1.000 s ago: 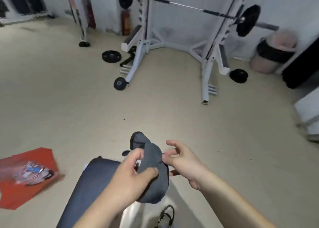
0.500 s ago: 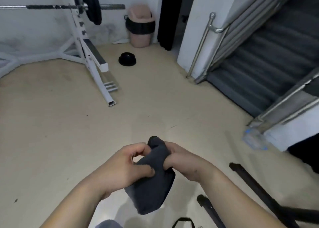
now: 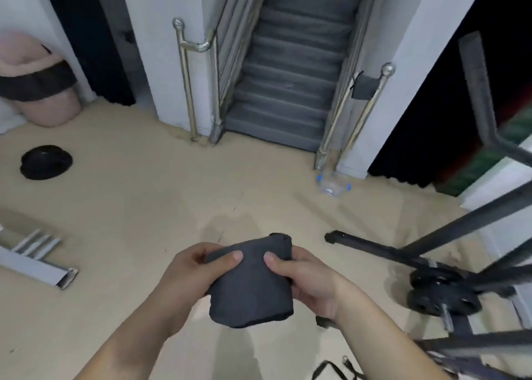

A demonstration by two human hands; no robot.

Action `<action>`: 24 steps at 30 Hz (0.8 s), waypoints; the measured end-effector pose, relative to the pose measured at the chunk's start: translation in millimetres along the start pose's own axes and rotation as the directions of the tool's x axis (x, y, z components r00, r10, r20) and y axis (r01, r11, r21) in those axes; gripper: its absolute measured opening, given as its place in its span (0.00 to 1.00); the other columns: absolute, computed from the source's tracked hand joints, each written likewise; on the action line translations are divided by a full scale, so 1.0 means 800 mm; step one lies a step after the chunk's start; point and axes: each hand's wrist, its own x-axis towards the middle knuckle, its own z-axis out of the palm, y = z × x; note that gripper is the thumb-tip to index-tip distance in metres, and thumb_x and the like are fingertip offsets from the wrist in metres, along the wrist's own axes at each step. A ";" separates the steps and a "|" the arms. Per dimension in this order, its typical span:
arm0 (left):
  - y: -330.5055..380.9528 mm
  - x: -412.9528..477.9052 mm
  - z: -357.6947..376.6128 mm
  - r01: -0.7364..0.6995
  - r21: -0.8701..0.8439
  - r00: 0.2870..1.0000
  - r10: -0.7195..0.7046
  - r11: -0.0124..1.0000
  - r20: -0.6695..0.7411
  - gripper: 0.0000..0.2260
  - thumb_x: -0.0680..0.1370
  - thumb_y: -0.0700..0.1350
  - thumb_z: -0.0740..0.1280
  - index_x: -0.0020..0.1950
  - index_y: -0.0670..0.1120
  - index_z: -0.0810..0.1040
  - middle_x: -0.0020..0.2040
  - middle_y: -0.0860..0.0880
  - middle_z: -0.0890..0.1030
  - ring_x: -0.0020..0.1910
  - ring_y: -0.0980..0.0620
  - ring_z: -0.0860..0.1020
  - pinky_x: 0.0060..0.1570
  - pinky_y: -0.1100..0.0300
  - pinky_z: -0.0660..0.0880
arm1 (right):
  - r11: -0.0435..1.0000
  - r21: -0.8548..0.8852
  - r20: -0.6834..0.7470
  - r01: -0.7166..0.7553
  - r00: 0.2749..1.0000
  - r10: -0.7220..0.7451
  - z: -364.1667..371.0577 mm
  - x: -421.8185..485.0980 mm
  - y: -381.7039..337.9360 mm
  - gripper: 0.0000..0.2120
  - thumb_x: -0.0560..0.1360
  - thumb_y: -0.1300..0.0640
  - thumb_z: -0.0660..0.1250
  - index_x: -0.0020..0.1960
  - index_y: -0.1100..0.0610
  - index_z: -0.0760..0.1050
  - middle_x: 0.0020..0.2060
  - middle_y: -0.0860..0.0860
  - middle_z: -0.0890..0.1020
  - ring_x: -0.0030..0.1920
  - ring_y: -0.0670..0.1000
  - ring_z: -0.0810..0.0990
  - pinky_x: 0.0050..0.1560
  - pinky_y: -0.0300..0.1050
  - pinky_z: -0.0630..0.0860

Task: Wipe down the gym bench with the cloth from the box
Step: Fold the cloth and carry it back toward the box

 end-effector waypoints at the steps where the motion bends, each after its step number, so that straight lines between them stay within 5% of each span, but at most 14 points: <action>1: 0.004 0.018 -0.002 0.035 -0.015 0.997 -0.034 0.999 0.070 0.23 0.67 0.57 0.79 0.55 0.45 0.85 0.53 0.46 0.88 0.53 0.47 0.86 0.57 0.50 0.81 | 0.998 0.058 -0.058 0.017 0.998 -0.014 -0.003 0.006 -0.003 0.15 0.84 0.54 0.66 0.69 0.56 0.78 0.63 0.54 0.85 0.64 0.54 0.84 0.62 0.51 0.80; 5: 0.019 0.092 0.018 0.122 0.020 0.941 -0.123 0.992 0.315 0.17 0.76 0.49 0.76 0.62 0.43 0.84 0.58 0.43 0.87 0.59 0.44 0.84 0.66 0.43 0.76 | 0.962 0.260 -0.222 0.079 0.975 -0.020 -0.029 0.026 -0.011 0.15 0.84 0.53 0.65 0.68 0.56 0.79 0.62 0.54 0.86 0.63 0.54 0.84 0.62 0.51 0.81; 9: 0.046 0.183 0.063 0.037 0.132 0.917 -0.086 0.991 0.390 0.19 0.70 0.43 0.74 0.61 0.46 0.83 0.57 0.44 0.86 0.59 0.42 0.83 0.60 0.48 0.76 | 0.893 0.432 -0.414 0.125 0.907 0.073 -0.089 0.058 -0.021 0.16 0.83 0.50 0.66 0.67 0.55 0.80 0.59 0.53 0.87 0.60 0.53 0.86 0.50 0.49 0.84; 15: 0.107 0.333 0.139 -0.035 0.279 0.916 -0.081 0.960 0.393 0.09 0.77 0.37 0.70 0.54 0.47 0.82 0.49 0.49 0.88 0.50 0.50 0.86 0.43 0.62 0.77 | 0.843 0.532 -0.460 0.078 0.862 0.210 -0.208 0.144 -0.066 0.17 0.84 0.50 0.64 0.67 0.59 0.79 0.56 0.54 0.88 0.52 0.53 0.89 0.44 0.47 0.85; 21: 0.182 0.445 0.193 -0.052 0.324 0.921 -0.079 0.945 0.381 0.02 0.78 0.42 0.70 0.50 0.47 0.80 0.46 0.50 0.88 0.44 0.51 0.86 0.41 0.59 0.76 | 0.847 0.532 -0.455 -0.008 0.841 0.293 -0.312 0.218 -0.130 0.15 0.84 0.49 0.64 0.65 0.56 0.80 0.56 0.52 0.88 0.57 0.54 0.87 0.54 0.54 0.83; 24: 0.216 0.518 0.220 -0.057 0.351 0.920 -0.087 0.935 0.382 0.05 0.77 0.42 0.71 0.43 0.46 0.78 0.36 0.52 0.84 0.34 0.55 0.81 0.36 0.61 0.73 | 0.866 0.500 -0.505 -0.019 0.806 0.309 -0.367 0.263 -0.163 0.15 0.82 0.48 0.67 0.64 0.55 0.81 0.54 0.52 0.89 0.56 0.54 0.88 0.51 0.52 0.84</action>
